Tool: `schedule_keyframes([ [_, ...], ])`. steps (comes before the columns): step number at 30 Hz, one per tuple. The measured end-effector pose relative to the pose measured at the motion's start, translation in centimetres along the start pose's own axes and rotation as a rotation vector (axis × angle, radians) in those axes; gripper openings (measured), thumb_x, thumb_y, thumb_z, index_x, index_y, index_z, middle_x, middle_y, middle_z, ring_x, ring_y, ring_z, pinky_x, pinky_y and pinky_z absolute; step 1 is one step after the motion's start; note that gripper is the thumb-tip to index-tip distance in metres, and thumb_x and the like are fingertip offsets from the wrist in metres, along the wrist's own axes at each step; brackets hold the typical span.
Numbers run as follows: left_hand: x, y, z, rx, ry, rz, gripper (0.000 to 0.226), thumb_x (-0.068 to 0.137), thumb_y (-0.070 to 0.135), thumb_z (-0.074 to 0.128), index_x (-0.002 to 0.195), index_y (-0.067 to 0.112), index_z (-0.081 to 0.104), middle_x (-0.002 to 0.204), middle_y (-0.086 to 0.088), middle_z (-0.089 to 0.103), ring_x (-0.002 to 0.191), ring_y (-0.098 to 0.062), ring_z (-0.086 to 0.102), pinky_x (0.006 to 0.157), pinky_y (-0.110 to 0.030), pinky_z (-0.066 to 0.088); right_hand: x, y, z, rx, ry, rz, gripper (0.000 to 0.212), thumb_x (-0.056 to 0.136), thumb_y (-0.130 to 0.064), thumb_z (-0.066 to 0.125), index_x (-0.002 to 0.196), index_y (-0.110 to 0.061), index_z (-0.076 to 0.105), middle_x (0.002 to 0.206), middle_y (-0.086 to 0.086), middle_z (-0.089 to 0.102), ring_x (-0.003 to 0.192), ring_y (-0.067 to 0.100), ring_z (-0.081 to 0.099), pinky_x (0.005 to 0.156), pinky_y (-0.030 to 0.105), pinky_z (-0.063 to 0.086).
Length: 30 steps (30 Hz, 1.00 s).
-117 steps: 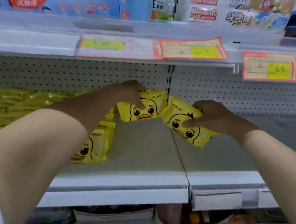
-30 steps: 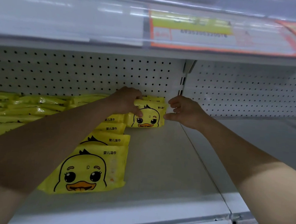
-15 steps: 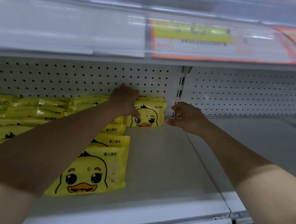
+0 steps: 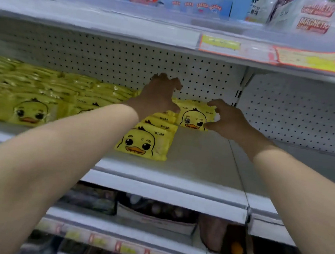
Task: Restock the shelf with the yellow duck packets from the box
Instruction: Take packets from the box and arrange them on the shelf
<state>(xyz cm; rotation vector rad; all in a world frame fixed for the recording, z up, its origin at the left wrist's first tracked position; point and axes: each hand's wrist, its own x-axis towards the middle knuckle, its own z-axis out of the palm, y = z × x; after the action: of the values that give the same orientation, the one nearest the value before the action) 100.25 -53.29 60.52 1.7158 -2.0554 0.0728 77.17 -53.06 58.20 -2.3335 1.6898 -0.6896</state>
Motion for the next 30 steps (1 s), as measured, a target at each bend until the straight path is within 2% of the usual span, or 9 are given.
schedule_keyframes([
  [7, -13.1, -2.2, -5.7, 0.107, 0.027, -0.321, 0.072, 0.07, 0.045, 0.083, 0.132, 0.028, 0.049, 0.134, -0.014, 0.044, 0.127, -0.037, 0.039, 0.1, -0.044, 0.044, -4.9, -9.9, 1.3, -0.041, -0.12, -0.207, 0.077, 0.08, -0.03, 0.08, 0.145, -0.03, 0.04, 0.14, 0.008, 0.053, 0.125, 0.028, 0.052, 0.098, 0.035, 0.047],
  [10, -20.1, -3.9, -6.9, 0.095, 0.01, -0.44, 0.069, 0.076, 0.038, 0.081, 0.134, 0.025, 0.047, 0.139, -0.015, 0.037, 0.131, -0.037, 0.032, 0.102, -0.047, 0.043, -8.1, -14.5, 3.6, 0.002, -0.165, -0.273, 0.075, 0.081, -0.032, 0.08, 0.144, -0.033, 0.04, 0.137, 0.007, 0.055, 0.12, 0.028, 0.056, 0.094, 0.035, 0.05],
  [13, -26.4, -6.5, -8.2, 0.111, -0.049, -0.589, 0.072, 0.078, 0.038, 0.08, 0.138, 0.027, 0.042, 0.142, -0.015, 0.031, 0.135, -0.037, 0.026, 0.1, -0.049, 0.043, -11.0, -19.0, 6.7, 0.038, -0.251, -0.369, 0.074, 0.082, -0.03, 0.079, 0.145, -0.028, 0.041, 0.138, 0.007, 0.055, 0.113, 0.027, 0.059, 0.092, 0.039, 0.051],
  [17, -34.9, -11.4, -10.4, 0.137, -0.031, -0.748, 0.071, 0.075, 0.039, 0.081, 0.135, 0.026, 0.044, 0.136, -0.013, 0.036, 0.13, -0.036, 0.031, 0.093, -0.047, 0.046, -14.3, -25.6, 11.2, 0.067, -0.342, -0.468, 0.074, 0.081, -0.035, 0.079, 0.144, -0.029, 0.041, 0.146, 0.003, 0.047, 0.126, 0.026, 0.051, 0.089, 0.036, 0.049],
  [20, -40.6, -15.8, -11.5, 0.19, -0.069, -0.833, 0.074, 0.071, 0.046, 0.081, 0.133, 0.027, 0.046, 0.132, -0.012, 0.038, 0.127, -0.036, 0.034, 0.098, -0.048, 0.043, -16.8, -30.3, 14.9, 0.056, -0.4, -0.517, 0.076, 0.078, -0.037, 0.08, 0.143, -0.031, 0.042, 0.145, 0.001, 0.05, 0.131, 0.024, 0.048, 0.098, 0.04, 0.047],
  [22, -43.8, -18.9, -12.4, 0.189, -0.113, -0.875, 0.078, 0.068, 0.049, 0.081, 0.134, 0.028, 0.046, 0.135, -0.012, 0.038, 0.128, -0.036, 0.036, 0.101, -0.052, 0.041, -18.3, -33.3, 17.4, 0.051, -0.457, -0.534, 0.078, 0.077, -0.037, 0.08, 0.144, -0.03, 0.041, 0.139, 0.001, 0.053, 0.127, 0.024, 0.052, 0.096, 0.04, 0.049],
  [25, -47.7, -23.3, -13.5, 0.163, -0.154, -0.903, 0.08, 0.067, 0.048, 0.082, 0.135, 0.026, 0.047, 0.137, -0.012, 0.041, 0.127, -0.037, 0.039, 0.103, -0.048, 0.042, -19.7, -37.3, 21.1, 0.012, -0.521, -0.522, 0.082, 0.078, -0.038, 0.08, 0.147, -0.027, 0.037, 0.132, 0.005, 0.055, 0.121, 0.027, 0.055, 0.091, 0.038, 0.049],
  [30, -55.2, -32.9, -16.6, 0.146, -0.184, -0.964, 0.08, 0.07, 0.042, 0.084, 0.139, 0.027, 0.045, 0.137, -0.012, 0.041, 0.128, -0.036, 0.041, 0.104, -0.046, 0.042, -21.3, -47.4, 28.6, -0.026, -0.61, -0.512, 0.083, 0.08, -0.04, 0.079, 0.148, -0.02, 0.036, 0.141, 0.009, 0.051, 0.125, 0.029, 0.052, 0.099, 0.038, 0.047],
])
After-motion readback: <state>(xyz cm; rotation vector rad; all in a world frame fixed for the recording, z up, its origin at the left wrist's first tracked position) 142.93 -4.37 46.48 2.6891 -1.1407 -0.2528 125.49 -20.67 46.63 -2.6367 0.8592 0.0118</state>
